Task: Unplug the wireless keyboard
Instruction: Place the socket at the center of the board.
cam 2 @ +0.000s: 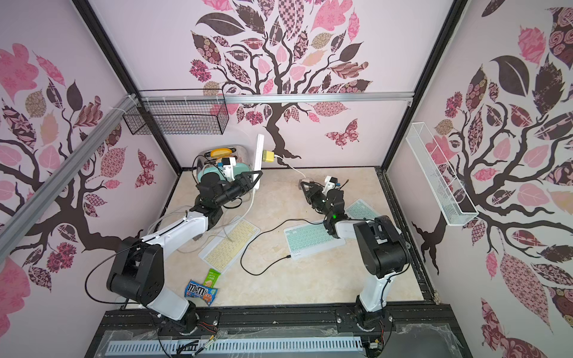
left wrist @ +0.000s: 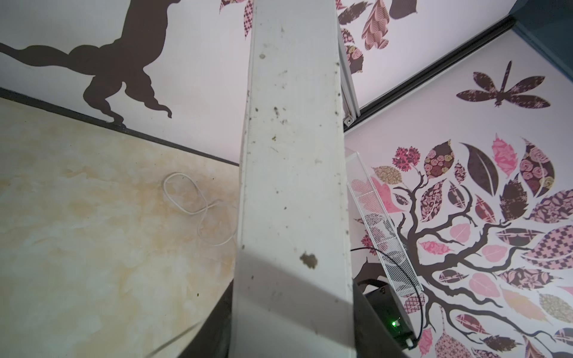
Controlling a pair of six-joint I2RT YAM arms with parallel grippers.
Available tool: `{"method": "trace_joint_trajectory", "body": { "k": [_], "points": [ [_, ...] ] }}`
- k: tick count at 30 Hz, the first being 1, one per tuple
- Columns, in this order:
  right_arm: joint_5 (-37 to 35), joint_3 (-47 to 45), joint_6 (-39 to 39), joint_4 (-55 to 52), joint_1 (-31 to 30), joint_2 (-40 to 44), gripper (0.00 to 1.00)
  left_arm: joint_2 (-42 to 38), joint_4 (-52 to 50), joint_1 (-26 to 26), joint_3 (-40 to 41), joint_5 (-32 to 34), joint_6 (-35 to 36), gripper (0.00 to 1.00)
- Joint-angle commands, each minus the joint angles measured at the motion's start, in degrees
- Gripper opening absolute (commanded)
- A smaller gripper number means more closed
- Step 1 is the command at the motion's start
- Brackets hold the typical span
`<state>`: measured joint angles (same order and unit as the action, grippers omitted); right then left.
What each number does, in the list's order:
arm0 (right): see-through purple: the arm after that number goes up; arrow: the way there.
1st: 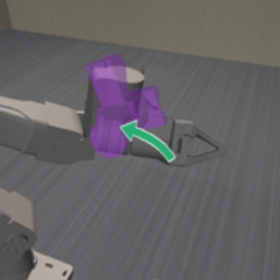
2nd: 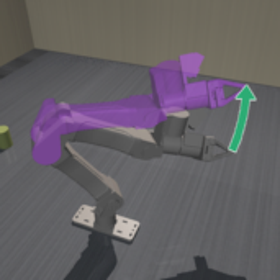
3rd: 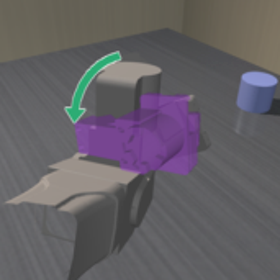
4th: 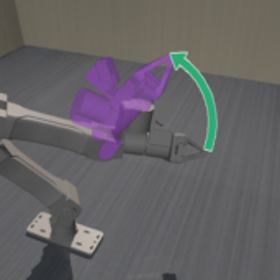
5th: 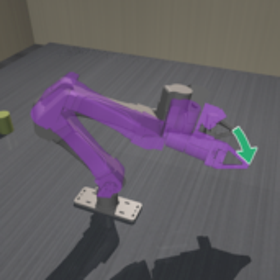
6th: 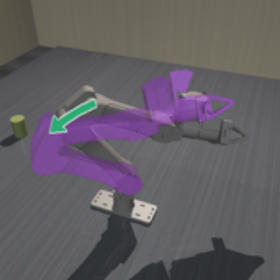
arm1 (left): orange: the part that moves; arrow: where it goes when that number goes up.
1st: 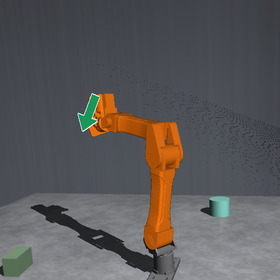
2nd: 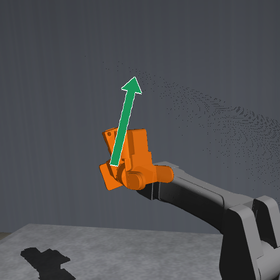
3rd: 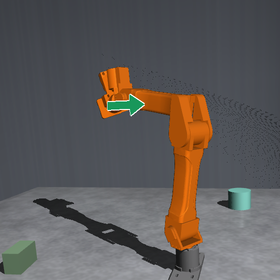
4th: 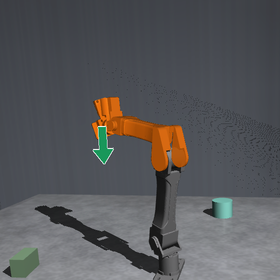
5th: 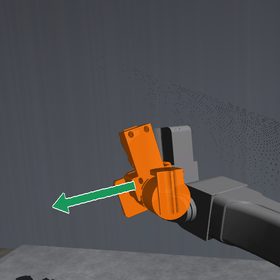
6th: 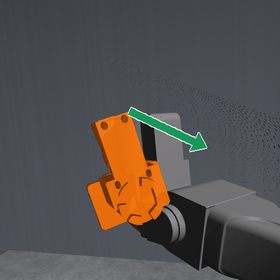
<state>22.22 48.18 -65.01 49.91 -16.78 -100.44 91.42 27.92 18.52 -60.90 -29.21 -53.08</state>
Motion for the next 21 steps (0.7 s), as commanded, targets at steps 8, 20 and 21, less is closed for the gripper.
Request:
{"method": "trace_joint_trajectory", "body": {
  "k": [8, 20, 21],
  "points": [
    [13.40, 4.36, 18.80, -29.00, -0.27, 8.88, 0.00, 8.45, -8.17, -0.42, -3.36, -10.34, 7.43, 0.00],
    [16.02, 2.77, 22.04, -32.60, -0.23, 7.72, 0.00, 21.17, -6.17, -1.02, -4.61, -13.41, 9.48, 0.00],
    [16.24, 2.63, 22.03, -32.45, -0.28, 7.32, 0.00, 22.49, -5.22, -1.33, -4.98, -13.38, 8.89, 0.00]
  ]
}}
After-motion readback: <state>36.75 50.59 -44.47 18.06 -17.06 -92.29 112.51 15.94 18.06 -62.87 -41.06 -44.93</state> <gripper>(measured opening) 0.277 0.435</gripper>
